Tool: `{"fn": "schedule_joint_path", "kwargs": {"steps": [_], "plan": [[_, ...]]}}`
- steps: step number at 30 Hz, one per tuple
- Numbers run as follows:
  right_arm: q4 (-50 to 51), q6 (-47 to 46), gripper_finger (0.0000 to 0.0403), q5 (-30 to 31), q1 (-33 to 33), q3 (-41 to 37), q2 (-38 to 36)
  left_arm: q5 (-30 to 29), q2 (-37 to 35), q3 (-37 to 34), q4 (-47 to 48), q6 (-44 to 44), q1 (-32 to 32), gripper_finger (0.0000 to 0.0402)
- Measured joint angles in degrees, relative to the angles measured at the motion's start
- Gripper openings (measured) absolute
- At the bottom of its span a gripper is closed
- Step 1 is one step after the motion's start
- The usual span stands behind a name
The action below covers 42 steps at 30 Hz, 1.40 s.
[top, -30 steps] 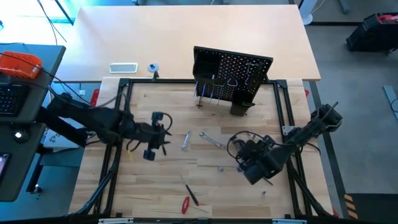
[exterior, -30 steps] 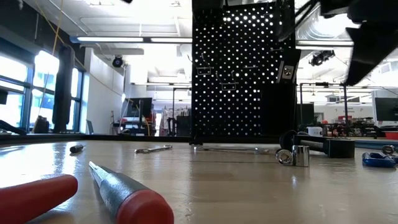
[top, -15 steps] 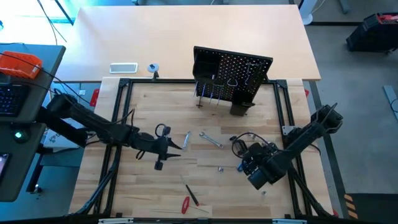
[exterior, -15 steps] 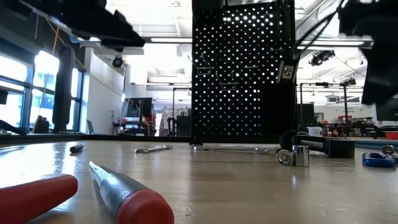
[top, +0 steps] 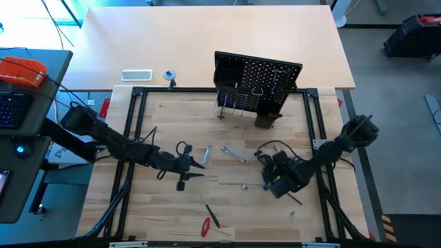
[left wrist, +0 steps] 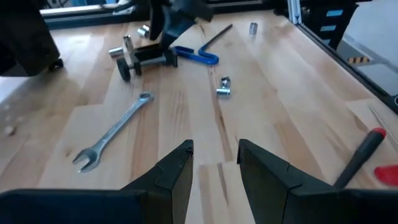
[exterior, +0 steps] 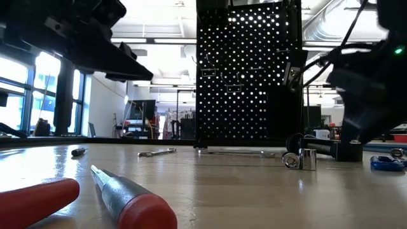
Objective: Hang tools onto peg board
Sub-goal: Hang the black universal C-clamp mount onto the pegboard
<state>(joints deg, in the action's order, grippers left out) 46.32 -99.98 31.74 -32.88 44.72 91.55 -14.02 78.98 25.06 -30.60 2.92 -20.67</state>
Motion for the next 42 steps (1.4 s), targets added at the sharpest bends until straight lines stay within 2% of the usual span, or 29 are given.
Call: {"fn": "schedule_joint_path", "kwargs": {"steps": [5, 11, 21, 29, 34, 37, 42], "plan": [[-1.69, 1.44, 0.022, 0.12, 2.17, -1.78, 0.0, 0.51, 3.64, 0.04, -4.04, 0.0, 0.0, 0.0122], [-0.99, 2.68, 0.0208, 0.34, 3.29, -2.57, 0.0, 0.59, 4.55, 0.04, -4.1, 0.0, 0.0, 0.0122], [-9.02, 11.86, 0.0071, 1.32, 4.8, -2.55, -0.04, 0.21, 4.53, 0.04, -5.66, -0.11, 1.56, 0.0122], [-10.06, 13.05, 0.0072, 1.27, 4.78, -2.55, -0.04, -0.02, 4.53, 0.04, -6.92, 0.03, 4.03, 0.0122], [-10.06, 13.02, 0.0138, 1.01, 4.78, -2.55, -0.04, -0.02, 4.53, 0.04, -7.15, 0.27, 4.73, 0.0122], [-9.59, 13.05, 0.016, 1.09, 4.78, -2.55, -0.04, -0.02, 4.53, 0.04, -7.16, 0.5, 4.98, 0.0122], [-9.54, 13.05, 0.015, 1.27, 4.78, -2.55, -0.04, -0.02, 4.53, 0.04, -7.2, 0.46, 4.98, 0.0122]]}}
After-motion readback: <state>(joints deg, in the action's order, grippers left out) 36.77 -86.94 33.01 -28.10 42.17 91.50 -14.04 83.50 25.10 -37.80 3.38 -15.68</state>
